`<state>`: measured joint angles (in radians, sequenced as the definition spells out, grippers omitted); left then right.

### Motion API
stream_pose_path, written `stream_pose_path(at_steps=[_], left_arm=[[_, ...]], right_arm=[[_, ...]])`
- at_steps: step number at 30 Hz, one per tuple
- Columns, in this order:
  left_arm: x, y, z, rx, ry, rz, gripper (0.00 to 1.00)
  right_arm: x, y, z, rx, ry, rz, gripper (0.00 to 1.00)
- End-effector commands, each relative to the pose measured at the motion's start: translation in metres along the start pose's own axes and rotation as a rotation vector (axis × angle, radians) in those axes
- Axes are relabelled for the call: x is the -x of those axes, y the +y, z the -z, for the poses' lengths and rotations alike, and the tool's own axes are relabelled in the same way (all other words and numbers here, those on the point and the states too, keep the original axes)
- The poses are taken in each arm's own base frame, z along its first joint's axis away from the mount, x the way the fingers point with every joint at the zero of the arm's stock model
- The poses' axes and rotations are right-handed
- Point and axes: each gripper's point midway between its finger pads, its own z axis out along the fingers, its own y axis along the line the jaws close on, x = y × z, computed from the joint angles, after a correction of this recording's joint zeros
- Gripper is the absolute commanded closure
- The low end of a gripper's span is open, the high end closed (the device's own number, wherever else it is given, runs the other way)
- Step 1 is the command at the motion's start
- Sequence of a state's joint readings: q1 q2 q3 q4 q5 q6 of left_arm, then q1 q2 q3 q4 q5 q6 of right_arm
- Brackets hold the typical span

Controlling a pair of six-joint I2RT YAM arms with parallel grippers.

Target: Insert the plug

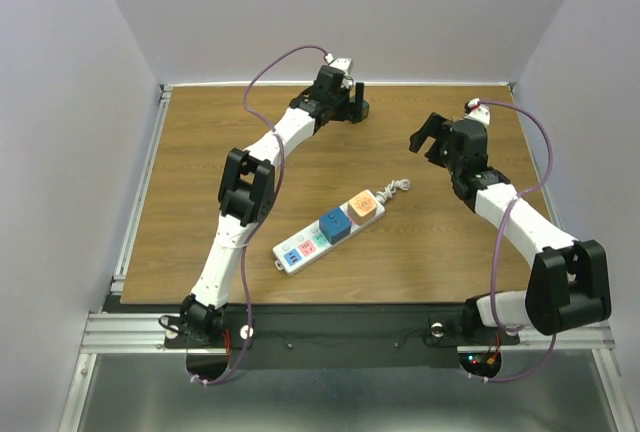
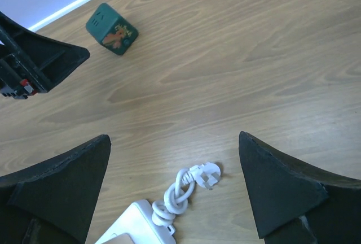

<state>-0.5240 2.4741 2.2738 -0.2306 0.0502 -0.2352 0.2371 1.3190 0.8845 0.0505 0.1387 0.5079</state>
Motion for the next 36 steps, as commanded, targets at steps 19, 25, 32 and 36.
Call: stream_pose_path(at_steps=[19, 25, 32, 36], left_arm=[[0.036, 0.033, 0.126, 0.022, -0.195, 0.195, 0.01], [0.024, 0.042, 0.154, 0.036, -0.189, 0.189, 0.01], [0.022, 0.044, 0.166, 0.028, -0.187, 0.183, 0.01], [0.018, 0.048, 0.163, 0.026, -0.172, 0.187, 0.01]], right_arm=[[0.004, 0.076, -0.143, 0.42, 0.016, 0.224, 0.0], [-0.011, 0.082, -0.196, 0.462, 0.064, 0.299, 0.0], [-0.03, 0.096, -0.241, 0.494, 0.099, 0.397, 0.0], [-0.037, 0.105, -0.256, 0.499, 0.097, 0.455, 0.0]])
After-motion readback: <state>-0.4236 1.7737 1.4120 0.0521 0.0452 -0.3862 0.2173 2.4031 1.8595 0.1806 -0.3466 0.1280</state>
